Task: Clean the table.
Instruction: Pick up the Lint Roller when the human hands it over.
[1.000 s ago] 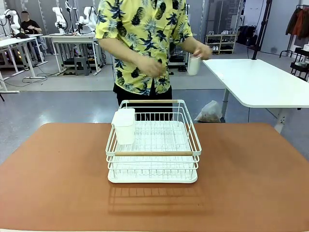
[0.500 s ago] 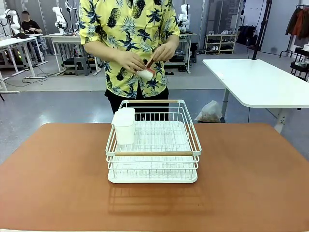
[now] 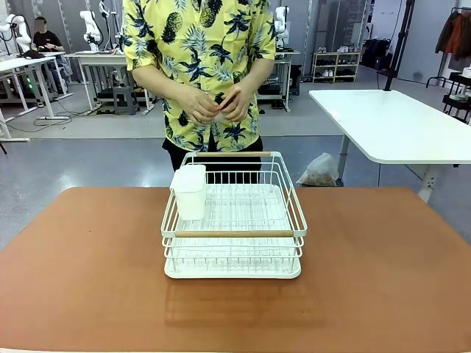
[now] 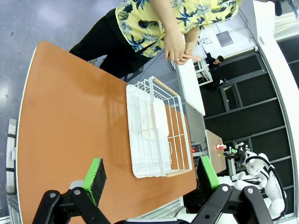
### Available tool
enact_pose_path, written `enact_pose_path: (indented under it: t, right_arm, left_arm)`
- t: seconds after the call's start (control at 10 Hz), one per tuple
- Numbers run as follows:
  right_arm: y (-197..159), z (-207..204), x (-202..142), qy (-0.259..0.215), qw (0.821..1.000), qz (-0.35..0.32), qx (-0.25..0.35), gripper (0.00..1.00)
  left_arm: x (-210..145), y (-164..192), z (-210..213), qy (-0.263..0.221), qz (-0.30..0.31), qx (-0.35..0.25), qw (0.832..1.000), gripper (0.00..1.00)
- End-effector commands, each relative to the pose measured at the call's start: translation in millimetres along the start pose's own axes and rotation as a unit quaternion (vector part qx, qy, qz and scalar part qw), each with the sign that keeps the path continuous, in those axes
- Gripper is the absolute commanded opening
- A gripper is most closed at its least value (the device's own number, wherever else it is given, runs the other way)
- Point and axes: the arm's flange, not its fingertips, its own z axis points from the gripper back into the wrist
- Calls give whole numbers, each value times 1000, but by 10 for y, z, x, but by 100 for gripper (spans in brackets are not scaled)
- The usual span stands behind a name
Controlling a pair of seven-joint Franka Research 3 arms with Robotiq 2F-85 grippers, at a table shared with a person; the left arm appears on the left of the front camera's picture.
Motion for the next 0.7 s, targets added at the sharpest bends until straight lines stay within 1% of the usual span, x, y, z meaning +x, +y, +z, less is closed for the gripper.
enact_pose_path:
  t: [0.0, 0.6]
  right_arm:
    - [10, 8, -1, -1, 1000, 1, 2, 100]
    - [10, 8, -1, -1, 1000, 1, 2, 100]
  left_arm:
    - [-5, 7, 31, -3, -5, -4, 1000, 100]
    - [-5, 7, 31, -3, -5, -4, 1000, 100]
